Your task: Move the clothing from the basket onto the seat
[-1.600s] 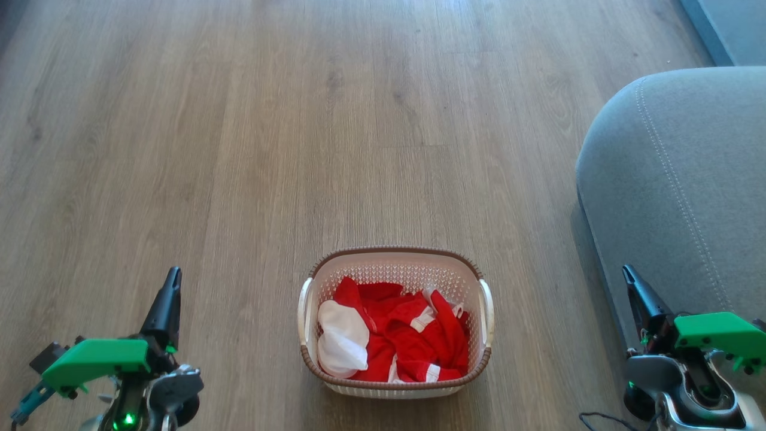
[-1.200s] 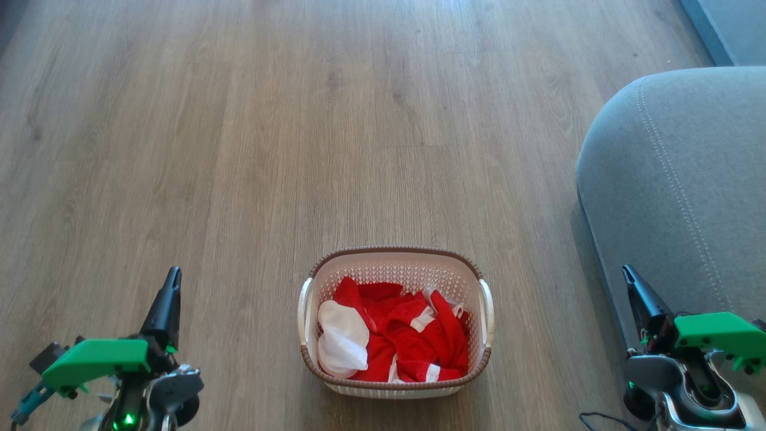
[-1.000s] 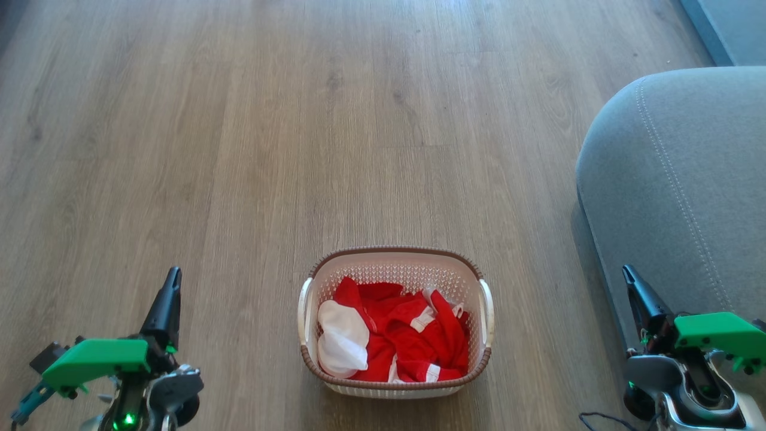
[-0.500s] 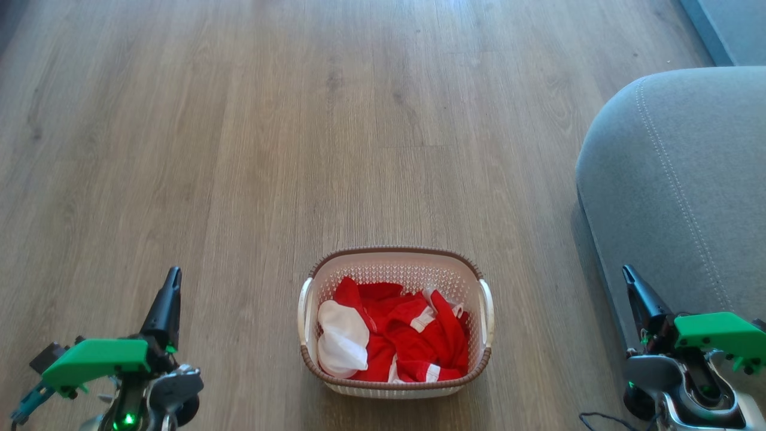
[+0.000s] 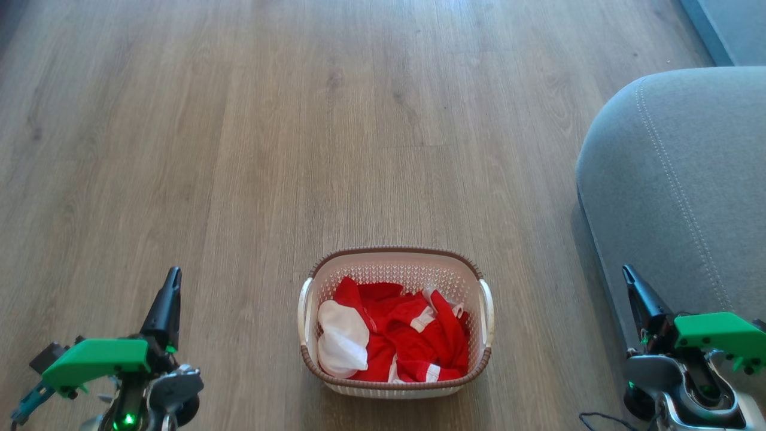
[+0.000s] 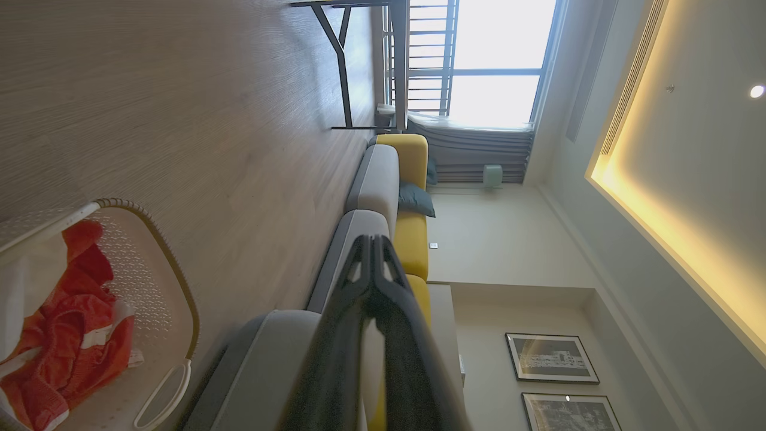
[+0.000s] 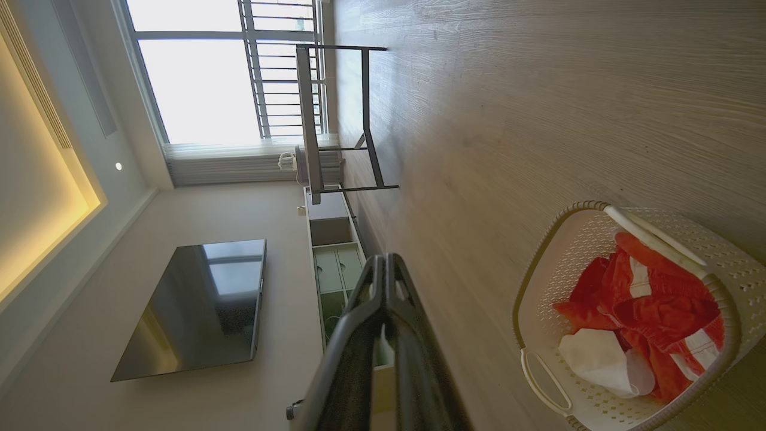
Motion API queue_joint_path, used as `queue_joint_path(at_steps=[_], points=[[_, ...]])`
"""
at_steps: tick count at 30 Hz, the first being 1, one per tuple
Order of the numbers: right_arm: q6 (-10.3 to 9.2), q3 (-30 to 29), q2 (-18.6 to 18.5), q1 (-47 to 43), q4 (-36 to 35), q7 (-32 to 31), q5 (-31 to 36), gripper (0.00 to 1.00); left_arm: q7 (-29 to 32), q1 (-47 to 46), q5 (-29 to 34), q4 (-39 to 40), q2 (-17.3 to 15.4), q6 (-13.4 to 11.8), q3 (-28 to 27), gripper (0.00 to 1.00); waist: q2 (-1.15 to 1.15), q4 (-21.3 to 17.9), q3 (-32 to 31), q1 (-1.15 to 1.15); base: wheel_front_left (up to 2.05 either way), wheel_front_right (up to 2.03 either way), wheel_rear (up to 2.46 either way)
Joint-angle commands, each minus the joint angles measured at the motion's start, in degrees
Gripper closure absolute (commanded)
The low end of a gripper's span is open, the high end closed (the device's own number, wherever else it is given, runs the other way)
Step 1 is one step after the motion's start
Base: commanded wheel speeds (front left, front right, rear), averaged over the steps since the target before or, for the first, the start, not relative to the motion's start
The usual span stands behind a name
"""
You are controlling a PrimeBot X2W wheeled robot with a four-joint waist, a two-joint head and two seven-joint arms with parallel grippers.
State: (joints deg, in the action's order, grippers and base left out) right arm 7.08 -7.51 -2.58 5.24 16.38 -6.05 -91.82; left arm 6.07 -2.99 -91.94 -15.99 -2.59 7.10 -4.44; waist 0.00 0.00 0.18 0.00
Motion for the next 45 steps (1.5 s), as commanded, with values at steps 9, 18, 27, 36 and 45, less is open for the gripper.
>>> queue_joint_path(at_steps=[9,18,27,36,45], points=[[0.41,1.0,-0.3,0.9,-2.4,-0.4,-0.4,1.0,0.4,-3.2,-0.2,2.0,-0.3,0.4,-2.1,1.0,0.0,0.0,0.0,0.0,0.0,0.0,0.0],[0.41,1.0,-0.3,0.9,-2.4,-0.4,-0.4,1.0,0.4,-3.2,-0.2,2.0,-0.3,0.4,-2.1,1.0,0.0,0.0,0.0,0.0,0.0,0.0,0.0],[0.41,1.0,-0.3,0.9,-2.4,-0.4,-0.4,1.0,0.4,-3.2,-0.2,2.0,-0.3,0.4,-2.1,1.0,0.0,0.0,0.0,0.0,0.0,0.0,0.0],[0.41,1.0,-0.3,0.9,-2.4,-0.4,-0.4,1.0,0.4,-3.2,-0.2,2.0,-0.3,0.4,-2.1,1.0,0.0,0.0,0.0,0.0,0.0,0.0,0.0],[0.41,1.0,-0.3,0.9,-2.4,-0.4,-0.4,1.0,0.4,-3.2,-0.2,2.0,-0.3,0.4,-2.1,1.0,0.0,0.0,0.0,0.0,0.0,0.0,0.0]])
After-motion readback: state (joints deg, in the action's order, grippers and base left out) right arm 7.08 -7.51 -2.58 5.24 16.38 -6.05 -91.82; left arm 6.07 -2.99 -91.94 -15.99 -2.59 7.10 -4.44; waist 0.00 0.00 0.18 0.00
